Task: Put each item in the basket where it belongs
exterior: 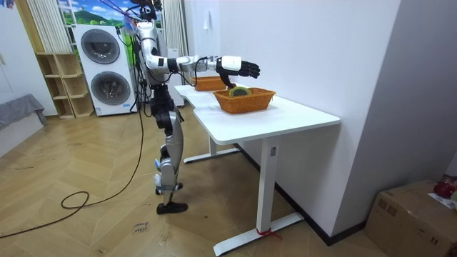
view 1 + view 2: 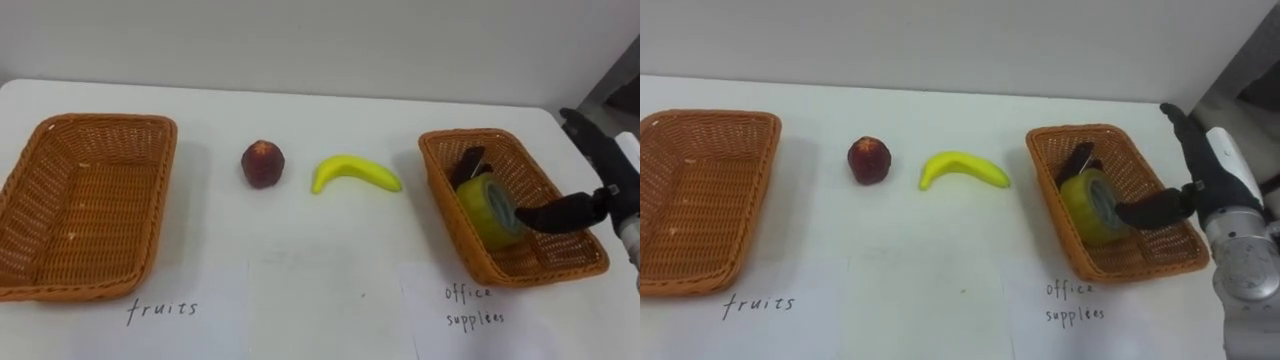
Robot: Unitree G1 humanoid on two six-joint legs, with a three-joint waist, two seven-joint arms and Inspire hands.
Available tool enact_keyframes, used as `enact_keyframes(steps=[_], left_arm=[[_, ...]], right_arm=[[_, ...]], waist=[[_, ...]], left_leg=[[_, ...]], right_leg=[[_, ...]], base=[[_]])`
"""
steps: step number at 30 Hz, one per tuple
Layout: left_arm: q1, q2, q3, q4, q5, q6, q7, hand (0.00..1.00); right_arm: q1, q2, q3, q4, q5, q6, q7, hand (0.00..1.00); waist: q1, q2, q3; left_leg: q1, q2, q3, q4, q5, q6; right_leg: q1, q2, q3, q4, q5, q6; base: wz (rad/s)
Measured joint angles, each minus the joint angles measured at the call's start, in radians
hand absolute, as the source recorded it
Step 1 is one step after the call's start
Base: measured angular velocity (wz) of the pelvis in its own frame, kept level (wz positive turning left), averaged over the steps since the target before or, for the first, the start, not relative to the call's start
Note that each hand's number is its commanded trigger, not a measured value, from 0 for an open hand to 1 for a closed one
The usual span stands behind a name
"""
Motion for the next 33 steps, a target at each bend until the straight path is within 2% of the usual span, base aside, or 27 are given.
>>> enact_keyframes(steps=[9,16,26,30,33], left_arm=[[0.005,0.001,0.0,0.0,0.0,0.0,0.0,0.0],[0.006,0.0,0.0,0.002,-0.002,0.011,-0.004,0.0],[-0.001,-0.002,0.017,-0.001,-0.001,0.008,-0.031,0.0],[-0.001,-0.003,0.02,0.023,-0.001,0.01,-0.028,0.0],[-0.013,-0.002,0.022,0.052,-0.001,0.016,-0.027,0.0]], right_arm=[[0.0,0.0,0.0,0.0,0.007,0.0,0.0,0.0],[-0.005,0.0,-0.001,0.0,0.07,0.0,-0.013,0.0],[-0.111,-0.001,-0.004,0.0,0.173,-0.002,-0.094,0.0],[-0.136,-0.001,0.0,-0.006,0.199,-0.001,-0.109,0.0],[-0.16,-0.001,0.001,-0.006,0.199,0.0,-0.109,0.0]], waist=[[0.001,0.0,-0.0005],[0.003,0.0,-0.0019],[0.006,-0.004,-0.0048],[0.032,-0.005,-0.0049],[0.031,-0.007,-0.005]], left_leg=[[-0.001,0.0,0.0,0.0,0.0,0.0],[-0.001,-0.001,-0.011,0.001,0.0,0.0],[0.0,0.0,-0.018,0.003,0.0,0.0],[-0.001,-0.002,-0.022,0.003,0.0,0.0],[-0.012,-0.005,-0.042,0.004,0.0,0.0]], right_leg=[[-0.001,0.0,0.0,0.0,0.0,0.0],[0.001,0.0,0.001,0.001,0.0,0.0],[0.008,-0.001,-0.015,0.001,0.0,0.0],[0.006,-0.002,-0.019,0.001,0.0,0.0],[0.005,-0.004,-0.032,0.0,0.0,0.0]], base=[[0.0],[0.01],[0.02],[0.0],[0.15]])
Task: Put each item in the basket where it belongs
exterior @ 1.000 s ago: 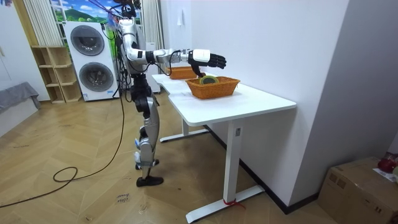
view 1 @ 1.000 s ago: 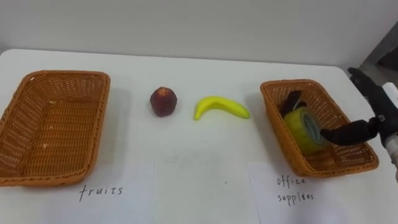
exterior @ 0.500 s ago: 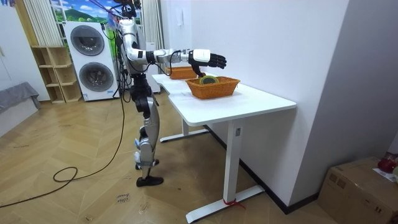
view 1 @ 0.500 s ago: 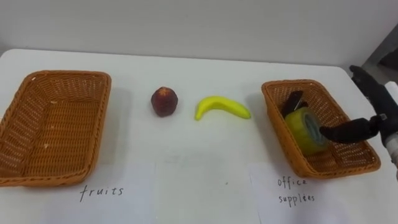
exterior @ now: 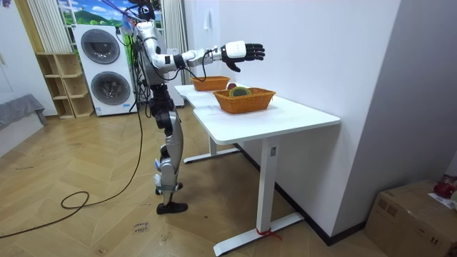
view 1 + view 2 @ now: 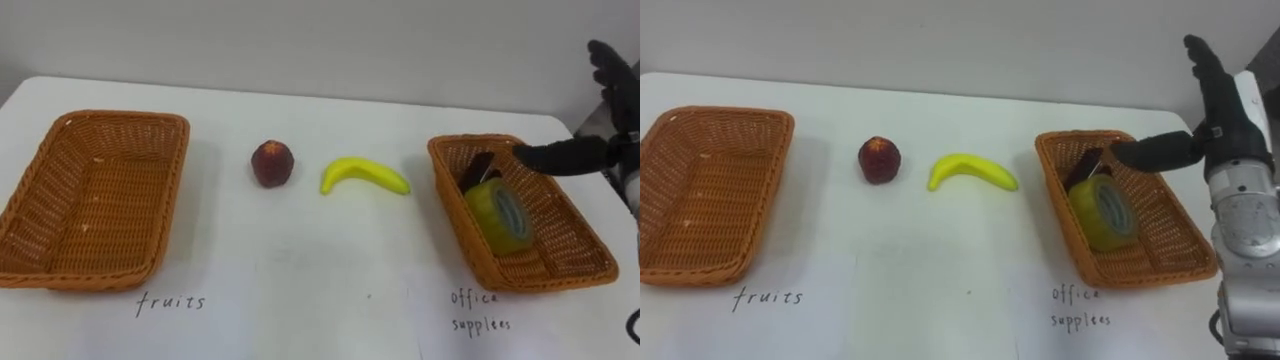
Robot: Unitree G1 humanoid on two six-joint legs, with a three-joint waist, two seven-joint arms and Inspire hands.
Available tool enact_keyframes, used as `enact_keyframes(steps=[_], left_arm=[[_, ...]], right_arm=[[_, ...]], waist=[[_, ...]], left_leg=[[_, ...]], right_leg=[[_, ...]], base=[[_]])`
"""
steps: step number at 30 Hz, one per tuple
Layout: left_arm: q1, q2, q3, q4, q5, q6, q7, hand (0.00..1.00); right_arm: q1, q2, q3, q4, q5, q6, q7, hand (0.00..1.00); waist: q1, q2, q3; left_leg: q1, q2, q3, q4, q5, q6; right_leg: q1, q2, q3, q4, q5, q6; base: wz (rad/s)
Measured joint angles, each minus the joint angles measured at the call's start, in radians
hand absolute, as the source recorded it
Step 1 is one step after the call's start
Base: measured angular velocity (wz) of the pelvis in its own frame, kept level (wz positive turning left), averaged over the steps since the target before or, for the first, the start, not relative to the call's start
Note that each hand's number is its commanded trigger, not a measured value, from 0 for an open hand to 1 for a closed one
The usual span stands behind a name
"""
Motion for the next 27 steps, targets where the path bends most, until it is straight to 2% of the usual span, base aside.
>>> enact_keyframes(steps=[3,5,8,12,21,24,27], left_arm=[[0.004,0.001,0.0,0.008,0.0,0.016,0.002,0.0],[0.013,0.0,-0.001,0.008,-0.001,0.016,0.002,0.0],[0.023,-0.004,-0.001,0.015,-0.001,0.016,0.002,0.0],[0.02,-0.005,0.0,0.018,-0.001,0.016,0.002,0.0],[0.007,-0.001,0.001,0.016,-0.002,0.014,-0.003,0.0],[0.005,0.004,-0.005,0.016,-0.004,0.013,-0.001,0.0],[-0.003,0.009,-0.006,0.016,-0.002,0.012,0.0,0.0]], right_arm=[[-0.04,0.0,0.001,0.0,0.003,0.001,-0.001,0.0],[-0.048,0.0,0.007,-0.001,0.001,0.0,-0.005,0.0],[-0.047,0.0,0.046,-0.001,0.004,0.0,-0.007,0.0],[-0.048,0.0,0.083,-0.001,0.009,0.0,-0.001,0.0],[-0.049,0.0,0.095,0.0,0.005,-0.001,0.02,0.0],[-0.048,-0.003,0.146,0.009,0.009,-0.001,0.015,0.0],[-0.049,-0.003,0.182,0.011,0.002,-0.001,0.016,0.0]], waist=[[0.011,-0.009,0.0034],[0.028,-0.013,0.0019],[0.031,-0.019,0.0011],[0.056,-0.021,0.0008],[0.083,-0.024,0.002],[0.083,-0.026,0.0019],[0.088,-0.032,0.0061]], left_leg=[[-0.005,0.0,-0.008,0.0,0.001,-0.001],[-0.003,0.0,-0.009,0.001,0.001,-0.002],[0.0,-0.001,-0.021,0.004,0.001,-0.002],[-0.004,0.001,-0.03,0.004,0.002,-0.002],[-0.04,0.0,-0.038,0.016,0.002,-0.003],[-0.052,0.0,-0.038,0.02,0.003,-0.004],[-0.067,-0.001,-0.039,0.021,0.005,-0.003]], right_leg=[[-0.001,0.001,-0.013,-0.001,0.0,0.0],[0.001,0.002,-0.015,-0.003,0.0,0.0],[0.011,0.002,-0.026,-0.003,0.0,0.0],[0.012,0.0,-0.036,-0.003,0.0,0.0],[-0.012,-0.003,-0.049,-0.002,0.0,0.0],[-0.024,-0.004,-0.05,0.0,0.0,0.0],[-0.036,-0.006,-0.06,0.0,0.0,0.0]], base=[[0.09],[0.05],[0.14],[0.09],[0.02],[0.0],[0.02]])
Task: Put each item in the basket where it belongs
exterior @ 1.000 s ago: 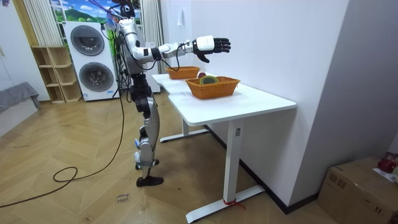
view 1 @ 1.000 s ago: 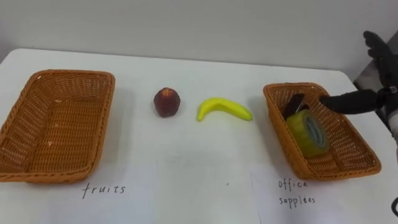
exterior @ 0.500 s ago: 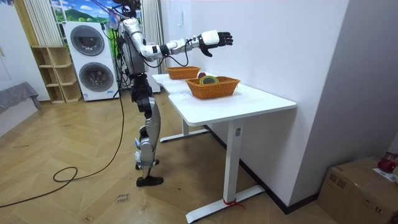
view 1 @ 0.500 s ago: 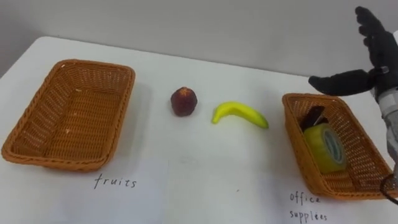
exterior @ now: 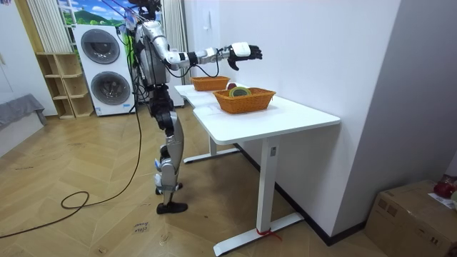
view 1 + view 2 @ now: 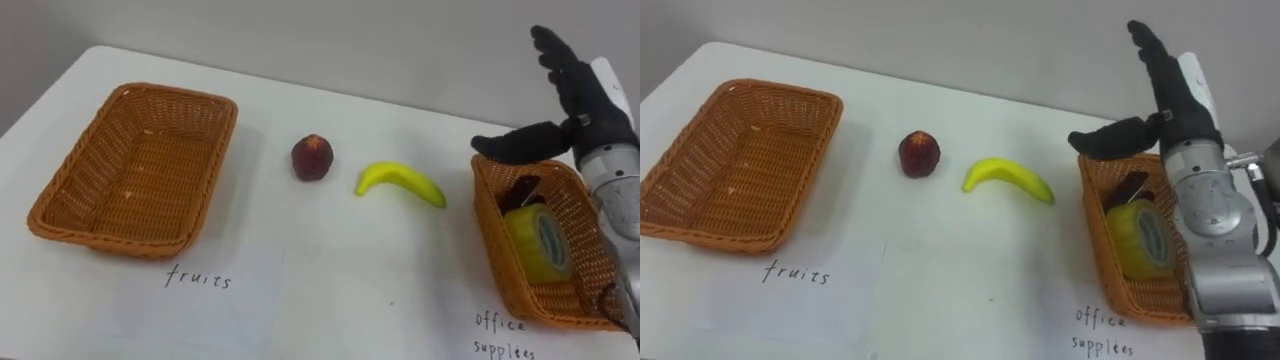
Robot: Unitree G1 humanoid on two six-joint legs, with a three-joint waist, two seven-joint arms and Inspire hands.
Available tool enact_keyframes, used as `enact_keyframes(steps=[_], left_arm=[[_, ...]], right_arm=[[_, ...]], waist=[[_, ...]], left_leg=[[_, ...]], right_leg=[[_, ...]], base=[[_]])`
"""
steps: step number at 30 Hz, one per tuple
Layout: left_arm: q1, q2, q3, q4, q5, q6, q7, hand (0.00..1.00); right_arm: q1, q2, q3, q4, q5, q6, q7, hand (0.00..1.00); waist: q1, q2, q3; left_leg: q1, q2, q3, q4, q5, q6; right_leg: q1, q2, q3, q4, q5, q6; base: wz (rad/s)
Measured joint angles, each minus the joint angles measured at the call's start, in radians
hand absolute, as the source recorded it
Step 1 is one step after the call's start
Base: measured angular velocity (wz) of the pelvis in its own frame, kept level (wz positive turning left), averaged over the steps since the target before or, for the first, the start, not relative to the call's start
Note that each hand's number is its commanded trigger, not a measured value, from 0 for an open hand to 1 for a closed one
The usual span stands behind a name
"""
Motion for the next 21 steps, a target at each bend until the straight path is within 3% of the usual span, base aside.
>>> enact_keyframes(steps=[6,21], left_arm=[[-0.007,0.023,-0.003,-0.016,-0.001,0.0,-0.003,0.0],[-0.029,0.033,-0.006,-0.017,0.001,0.003,-0.024,0.0]], right_arm=[[-0.003,-0.001,0.045,0.037,-0.05,0.003,0.02,0.0],[-0.055,-0.001,0.093,0.067,-0.081,0.003,0.063,0.0]], waist=[[0.021,-0.028,-0.0021],[0.032,-0.037,0.0038]], left_leg=[[-0.029,-0.011,-0.023,0.018,0.0,0.0],[-0.057,-0.015,-0.047,0.03,0.0,0.001]], right_leg=[[-0.015,-0.004,-0.035,0.0,0.0,-0.001],[-0.025,-0.007,-0.061,-0.002,0.0,-0.001]], base=[[0.11],[0.06]])
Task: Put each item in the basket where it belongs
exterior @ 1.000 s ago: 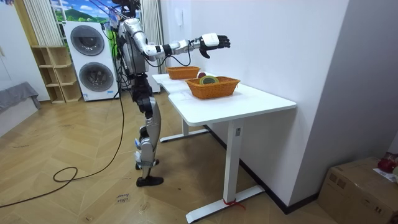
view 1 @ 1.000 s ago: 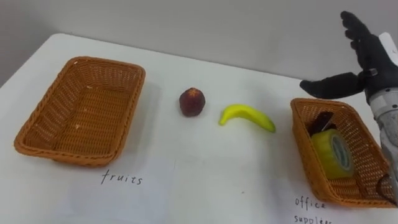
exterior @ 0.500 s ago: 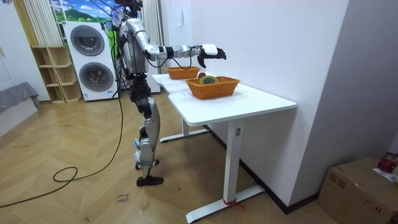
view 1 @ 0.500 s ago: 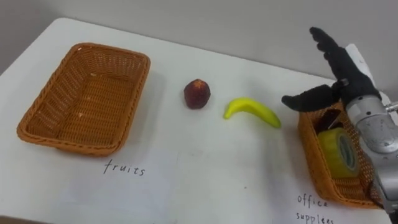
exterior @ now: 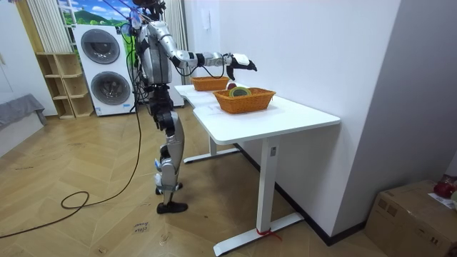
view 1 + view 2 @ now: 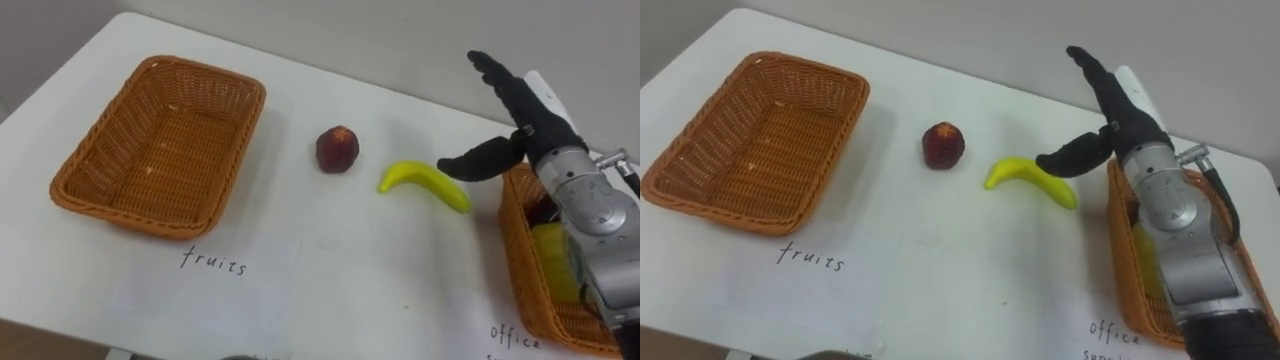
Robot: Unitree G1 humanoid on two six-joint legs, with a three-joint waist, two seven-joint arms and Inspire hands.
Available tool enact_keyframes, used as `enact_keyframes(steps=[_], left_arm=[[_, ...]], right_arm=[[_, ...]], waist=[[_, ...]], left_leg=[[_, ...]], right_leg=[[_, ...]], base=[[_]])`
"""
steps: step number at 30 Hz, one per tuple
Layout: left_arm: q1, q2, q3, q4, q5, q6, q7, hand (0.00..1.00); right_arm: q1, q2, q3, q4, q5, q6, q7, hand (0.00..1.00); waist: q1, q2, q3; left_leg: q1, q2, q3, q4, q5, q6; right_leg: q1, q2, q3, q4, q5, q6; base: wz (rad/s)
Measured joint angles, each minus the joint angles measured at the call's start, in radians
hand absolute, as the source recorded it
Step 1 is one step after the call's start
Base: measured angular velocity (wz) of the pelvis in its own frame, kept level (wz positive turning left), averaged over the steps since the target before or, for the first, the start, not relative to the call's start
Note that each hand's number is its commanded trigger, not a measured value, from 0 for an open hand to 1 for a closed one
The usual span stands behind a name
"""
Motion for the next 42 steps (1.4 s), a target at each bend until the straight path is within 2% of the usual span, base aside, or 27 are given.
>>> enact_keyframes(steps=[6,13,14,18,23,31,36,42], left_arm=[[-0.017,0.001,0.0,0.0,0.0,0.0,0.0,0.0],[-0.021,0.001,0.0,0.007,0.0,0.0,0.0,0.0],[-0.021,0.002,-0.001,0.007,0.001,0.001,0.0,0.0],[-0.023,0.003,-0.02,0.008,0.001,0.006,0.001,0.0],[-0.023,0.001,-0.039,0.009,0.001,0.02,0.0,0.0],[-0.02,0.003,-0.068,-0.002,-0.001,0.028,0.003,0.0],[-0.024,0.002,-0.09,-0.001,-0.005,0.026,0.007,0.0],[-0.025,0.003,-0.107,0.002,-0.021,0.018,0.009,0.0]], right_arm=[[0.0,0.0,0.0,0.0,0.0,0.0,0.0,0.0],[0.0,0.0,0.003,0.014,-0.016,0.0,0.0,0.0],[0.0,0.0,0.009,0.014,-0.015,0.0,0.0,0.0],[0.0,0.0,0.05,0.05,-0.014,0.0,0.009,0.0],[0.0,-0.008,0.078,0.083,-0.017,0.001,0.05,0.0],[-0.003,-0.008,0.087,0.15,-0.057,0.007,0.077,0.0],[-0.023,-0.008,0.118,0.24,-0.137,0.017,0.081,0.0],[-0.03,-0.008,0.118,0.243,-0.16,0.015,0.088,0.0]], waist=[[0.011,0.003,0.0023],[0.021,0.002,0.0012],[0.021,0.0,-0.0003],[0.03,0.004,0.0016],[0.045,0.015,0.0085],[0.059,0.028,0.0045],[0.06,0.034,0.0082],[0.06,0.04,0.009]], left_leg=[[-0.001,0.0,0.0,0.0,0.0,0.0],[-0.009,0.0,0.001,0.002,0.0,0.0],[-0.014,0.0,0.002,0.004,0.0,0.0],[-0.014,0.0,0.001,0.012,0.0,0.0],[-0.017,0.003,-0.004,0.011,0.0,0.0],[-0.015,0.003,0.002,0.006,0.001,0.001],[-0.018,0.003,0.001,0.007,0.001,0.001],[-0.017,0.001,0.001,0.004,0.001,0.001]], right_leg=[[-0.001,0.0,0.0,0.0,0.0,0.0],[-0.01,-0.001,0.0,0.001,0.0,0.0],[-0.015,-0.001,0.0,0.001,0.0,0.0],[-0.015,-0.002,0.0,0.0,0.0,0.0],[-0.016,-0.003,-0.001,0.001,0.0,0.0],[-0.017,-0.002,0.0,0.001,0.0,0.0],[-0.018,-0.003,0.001,0.001,0.0,0.0],[-0.019,-0.002,0.0,0.001,0.0,0.0]], base=[[0.0],[0.0],[0.0],[0.0],[0.0],[0.0],[0.0],[0.0]])
